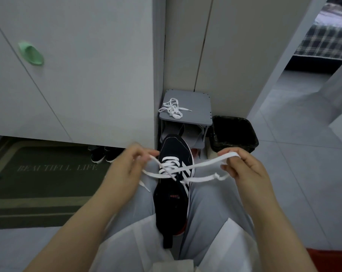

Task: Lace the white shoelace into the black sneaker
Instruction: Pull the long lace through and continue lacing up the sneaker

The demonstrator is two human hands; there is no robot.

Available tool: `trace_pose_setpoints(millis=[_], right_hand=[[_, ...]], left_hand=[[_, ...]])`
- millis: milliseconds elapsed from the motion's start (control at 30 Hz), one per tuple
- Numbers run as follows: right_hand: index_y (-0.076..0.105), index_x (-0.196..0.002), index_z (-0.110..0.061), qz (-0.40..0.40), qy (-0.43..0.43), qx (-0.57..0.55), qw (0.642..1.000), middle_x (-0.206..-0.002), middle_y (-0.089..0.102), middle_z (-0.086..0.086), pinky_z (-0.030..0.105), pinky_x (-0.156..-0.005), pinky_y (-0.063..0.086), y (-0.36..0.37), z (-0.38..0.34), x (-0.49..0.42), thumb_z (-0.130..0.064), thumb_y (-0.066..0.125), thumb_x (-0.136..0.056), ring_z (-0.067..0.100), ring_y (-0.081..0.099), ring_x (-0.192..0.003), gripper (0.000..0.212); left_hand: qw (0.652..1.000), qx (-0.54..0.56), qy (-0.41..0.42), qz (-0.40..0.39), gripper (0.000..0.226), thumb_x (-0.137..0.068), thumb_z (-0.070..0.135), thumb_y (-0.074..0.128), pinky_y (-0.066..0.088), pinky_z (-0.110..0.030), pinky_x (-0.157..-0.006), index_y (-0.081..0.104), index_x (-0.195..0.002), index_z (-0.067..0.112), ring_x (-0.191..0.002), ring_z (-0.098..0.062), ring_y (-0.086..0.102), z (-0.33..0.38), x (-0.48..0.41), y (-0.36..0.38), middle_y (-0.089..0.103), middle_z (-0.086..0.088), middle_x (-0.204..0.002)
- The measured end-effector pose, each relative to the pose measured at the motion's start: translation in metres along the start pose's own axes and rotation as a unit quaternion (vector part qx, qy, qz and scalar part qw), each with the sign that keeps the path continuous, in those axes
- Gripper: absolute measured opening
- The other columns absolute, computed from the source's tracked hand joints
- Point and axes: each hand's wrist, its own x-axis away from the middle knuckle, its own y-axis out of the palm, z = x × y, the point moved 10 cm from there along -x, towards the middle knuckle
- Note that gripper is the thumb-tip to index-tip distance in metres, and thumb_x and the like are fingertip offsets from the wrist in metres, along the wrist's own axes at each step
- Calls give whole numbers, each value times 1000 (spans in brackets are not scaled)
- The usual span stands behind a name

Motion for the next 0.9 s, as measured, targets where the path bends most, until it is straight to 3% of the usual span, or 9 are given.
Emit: trace_pose_setpoints(millis=[100, 200, 300, 400, 500, 567, 667, 733, 900], right_hand=[[67, -80, -19, 12, 22, 8, 1000, -63, 58, -18, 14, -72, 45, 2, 15, 0, -8, 46, -92, -2, 51, -61, 27], [67, -84, -19, 8, 32, 13, 999, -59, 56, -15, 11, -62, 42, 6, 27, -1, -12, 50, -93, 2, 51, -61, 20], [64, -95, -10, 24, 52, -16, 998, -59, 60, -3, 26, -72, 49, 1, 39, -3, -8, 49, -93, 9, 57, -61, 15], [63, -96, -7, 39, 83, -56, 994, -74, 72, 3, 26, -75, 57, -1, 48, -4, -8, 49, -94, 14, 68, -76, 15], [70, -86, -12, 17, 89, -64, 994, -76, 72, 2, 24, -76, 55, 3, 51, -3, -10, 58, -89, 14, 66, -77, 13], [75, -80, -14, -3, 98, -76, 992, -77, 70, 3, 25, -79, 51, 6, 51, -1, -16, 66, -80, 14, 62, -76, 9], [77, -75, -13, -10, 121, -170, 978, -81, 73, 5, 18, -74, 54, 5, 54, 2, -20, 66, -70, 11, 66, -78, 14], [77, -73, -14, -21, 121, -175, 977, -81, 73, 4, 16, -76, 54, 5, 54, 3, -22, 64, -68, 8, 67, -79, 16], [77, -82, -20, -38, 111, -92, 989, -77, 67, -1, 24, -84, 48, 5, 54, 3, -33, 67, -67, 11, 59, -77, 21]], left_hand=[[937, 324, -97, 91, 29, -99, 12, 30, 52, -15, -67, 43, -74, 8, -64, -7, 62, -12, 4, -26, 66, 4, -64], [857, 475, -106, 171, 32, -99, 12, 24, 42, -18, -49, 35, -69, 15, -49, -9, 40, -22, 6, -56, 43, 5, -53], [948, 219, -70, 219, 30, -99, 14, 27, 34, -23, -53, 38, -73, 21, -50, -8, 39, -13, 12, -81, 44, 3, -59], [990, -78, 29, 110, 18, -96, 25, 38, 39, -21, -55, 43, -80, 30, -60, 0, 49, 12, 14, -46, 52, 5, -71], [980, -167, 95, -56, 15, -88, 38, 42, 44, -26, -71, 57, -86, 34, -82, 0, 53, 15, 12, 19, 57, 14, -87], [959, -228, 128, -109, 26, -84, 44, 45, 31, -30, -78, 65, -91, 29, -98, -11, 51, 8, 13, 52, 58, 14, -99], [954, -271, 90, -93, 14, -80, 33, 65, 15, -30, -78, 67, -93, 29, -105, -18, 47, -8, 7, 65, 60, 14, -104], [948, -288, 101, -86, 8, -69, 35, 73, 21, -33, -75, 68, -75, 33, -90, -19, 55, -7, 5, 67, 64, 17, -87], [974, -203, 77, -68, 24, -73, 49, 52, 24, -31, -79, 65, -68, 30, -91, -9, 46, -6, 6, 54, 58, 19, -85]])
